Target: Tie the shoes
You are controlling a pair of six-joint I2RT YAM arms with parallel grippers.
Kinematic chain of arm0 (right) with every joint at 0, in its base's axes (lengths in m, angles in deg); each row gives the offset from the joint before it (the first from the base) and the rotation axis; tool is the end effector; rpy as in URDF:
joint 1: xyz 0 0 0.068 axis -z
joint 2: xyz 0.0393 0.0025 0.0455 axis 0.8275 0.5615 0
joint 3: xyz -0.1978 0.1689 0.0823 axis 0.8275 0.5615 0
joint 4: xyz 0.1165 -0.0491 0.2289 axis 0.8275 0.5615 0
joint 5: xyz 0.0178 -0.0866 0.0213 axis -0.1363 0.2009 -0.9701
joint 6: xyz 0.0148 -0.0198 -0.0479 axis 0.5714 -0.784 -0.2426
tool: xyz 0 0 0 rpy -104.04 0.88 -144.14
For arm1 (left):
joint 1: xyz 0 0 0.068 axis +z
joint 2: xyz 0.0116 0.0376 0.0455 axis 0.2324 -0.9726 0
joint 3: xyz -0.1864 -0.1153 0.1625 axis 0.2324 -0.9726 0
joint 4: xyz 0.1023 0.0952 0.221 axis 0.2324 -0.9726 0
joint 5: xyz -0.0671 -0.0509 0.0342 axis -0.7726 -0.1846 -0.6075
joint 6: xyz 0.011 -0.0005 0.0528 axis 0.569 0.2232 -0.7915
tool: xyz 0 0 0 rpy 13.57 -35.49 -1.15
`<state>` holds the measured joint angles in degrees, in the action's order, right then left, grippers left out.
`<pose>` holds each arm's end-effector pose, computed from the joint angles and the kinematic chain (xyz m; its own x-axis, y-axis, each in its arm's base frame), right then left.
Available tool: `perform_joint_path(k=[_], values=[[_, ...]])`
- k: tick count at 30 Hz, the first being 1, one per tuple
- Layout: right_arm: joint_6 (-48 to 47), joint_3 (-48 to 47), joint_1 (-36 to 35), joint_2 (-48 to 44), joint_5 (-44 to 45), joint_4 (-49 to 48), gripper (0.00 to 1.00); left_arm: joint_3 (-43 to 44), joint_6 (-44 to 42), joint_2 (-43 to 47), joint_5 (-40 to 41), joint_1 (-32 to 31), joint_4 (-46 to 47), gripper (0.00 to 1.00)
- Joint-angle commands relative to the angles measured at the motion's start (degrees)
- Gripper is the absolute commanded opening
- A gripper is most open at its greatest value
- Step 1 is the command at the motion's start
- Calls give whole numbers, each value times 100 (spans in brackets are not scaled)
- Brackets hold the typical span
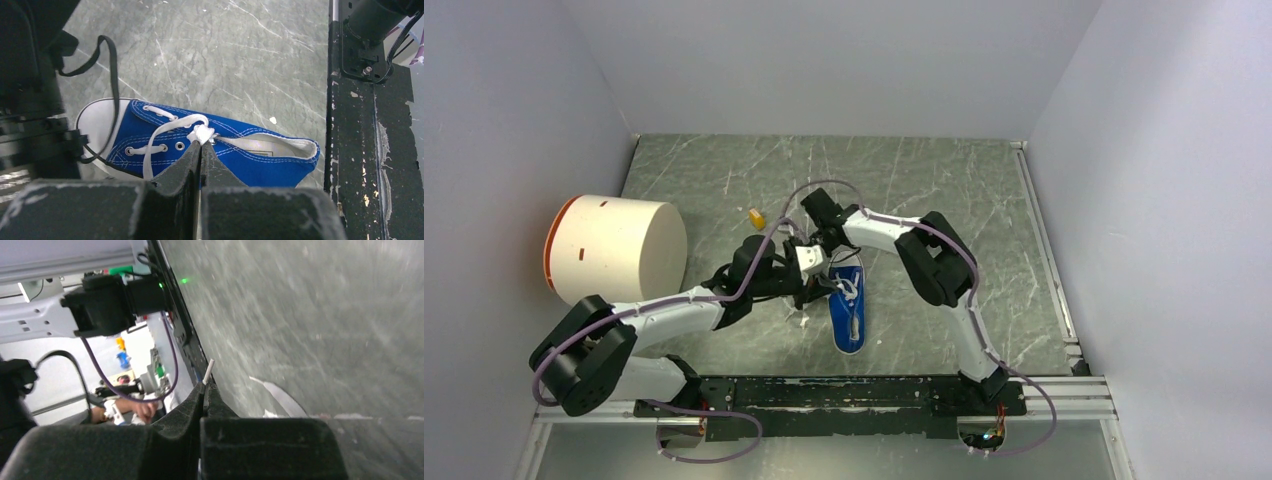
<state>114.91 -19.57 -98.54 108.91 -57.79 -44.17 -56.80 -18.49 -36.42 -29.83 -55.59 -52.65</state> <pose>0.3146 0.3321 0.1416 -0.8562 -0.4958 -0.1450 -0.3326 0.3143 0.8892 0.1797 -0.1901 0.2012 -0.1236 0.2396 -0.9630 0.9728 0.2210 -0.0699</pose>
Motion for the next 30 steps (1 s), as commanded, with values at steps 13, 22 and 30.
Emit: perform_joint_path(k=[13, 22, 30], values=[[405, 89, 841, -1014, 300, 655, 63, -8, 611, 86, 10, -13, 210, 5], [-483, 1713, 1775, -3366, 4835, 1757, 86, 650, 1217, -645, -142, 236, -377, 5], [-2217, 4706, 504, -7201, 6396, -655, 100, 2029, 404, -1773, -1105, 671, -2404, 5]])
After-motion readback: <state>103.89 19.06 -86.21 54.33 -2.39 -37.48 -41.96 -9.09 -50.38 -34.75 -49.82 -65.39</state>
